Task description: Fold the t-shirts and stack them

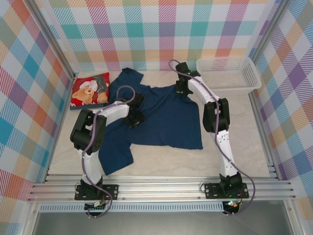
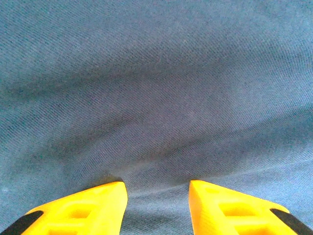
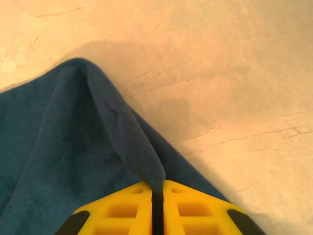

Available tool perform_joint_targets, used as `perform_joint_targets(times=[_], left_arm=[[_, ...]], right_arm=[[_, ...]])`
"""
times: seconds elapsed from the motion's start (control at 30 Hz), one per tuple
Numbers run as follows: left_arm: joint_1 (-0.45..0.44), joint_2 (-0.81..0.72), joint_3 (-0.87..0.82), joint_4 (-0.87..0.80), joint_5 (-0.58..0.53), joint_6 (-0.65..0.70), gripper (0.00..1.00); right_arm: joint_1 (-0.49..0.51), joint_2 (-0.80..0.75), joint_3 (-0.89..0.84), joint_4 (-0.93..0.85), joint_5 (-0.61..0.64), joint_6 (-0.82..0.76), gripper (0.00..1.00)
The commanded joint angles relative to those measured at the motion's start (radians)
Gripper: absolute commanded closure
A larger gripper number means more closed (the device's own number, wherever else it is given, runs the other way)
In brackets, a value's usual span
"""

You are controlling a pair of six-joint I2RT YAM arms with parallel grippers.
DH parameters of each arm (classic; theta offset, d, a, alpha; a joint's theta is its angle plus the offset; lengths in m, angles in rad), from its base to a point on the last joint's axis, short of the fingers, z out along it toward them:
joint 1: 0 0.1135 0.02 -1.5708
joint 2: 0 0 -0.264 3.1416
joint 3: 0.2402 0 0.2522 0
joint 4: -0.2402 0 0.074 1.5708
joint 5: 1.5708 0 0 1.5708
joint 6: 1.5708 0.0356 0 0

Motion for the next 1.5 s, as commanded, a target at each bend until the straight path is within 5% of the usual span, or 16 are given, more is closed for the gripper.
perform_joint_targets(times=[0.0, 0.5, 0.57, 0.67, 0.77, 0.93, 1.13, 1.3, 1.47], left_arm=[[-0.007, 0.014, -0.043, -0.055, -0.025, 0.017, 0.59], [-0.016, -0.024, 0.028, -0.061, 0.05, 0.029, 0.59], [-0.023, -0.032, 0.066, -0.068, 0.071, 0.041, 0.57], [-0.031, -0.045, 0.13, -0.105, 0.087, 0.049, 0.51], [-0.03, -0.074, 0.168, -0.138, 0.096, 0.05, 0.46], [-0.011, -0.154, 0.177, -0.193, 0.075, 0.06, 0.45], [0.117, -0.249, 0.091, -0.242, 0.056, 0.097, 0.45], [0.214, -0.309, -0.014, -0.282, -0.02, 0.189, 0.47], [0.285, -0.329, -0.123, -0.244, -0.01, 0.22, 0.48]], right_arm=[[-0.008, -0.035, 0.032, -0.028, -0.018, 0.015, 0.99], [-0.076, 0.037, 0.213, -0.084, 0.187, 0.001, 1.0], [-0.079, 0.047, 0.231, -0.07, 0.201, -0.017, 0.85], [-0.079, 0.063, 0.271, -0.065, 0.206, -0.033, 0.4], [-0.079, 0.063, 0.295, -0.087, 0.206, -0.025, 0.33], [-0.074, -0.025, 0.245, -0.129, 0.2, 0.016, 0.36], [-0.033, -0.313, -0.179, -0.061, 0.059, 0.176, 0.5], [0.056, -0.659, -0.732, 0.001, -0.01, 0.388, 0.52], [0.103, -0.825, -1.093, 0.0, -0.152, 0.505, 0.53]])
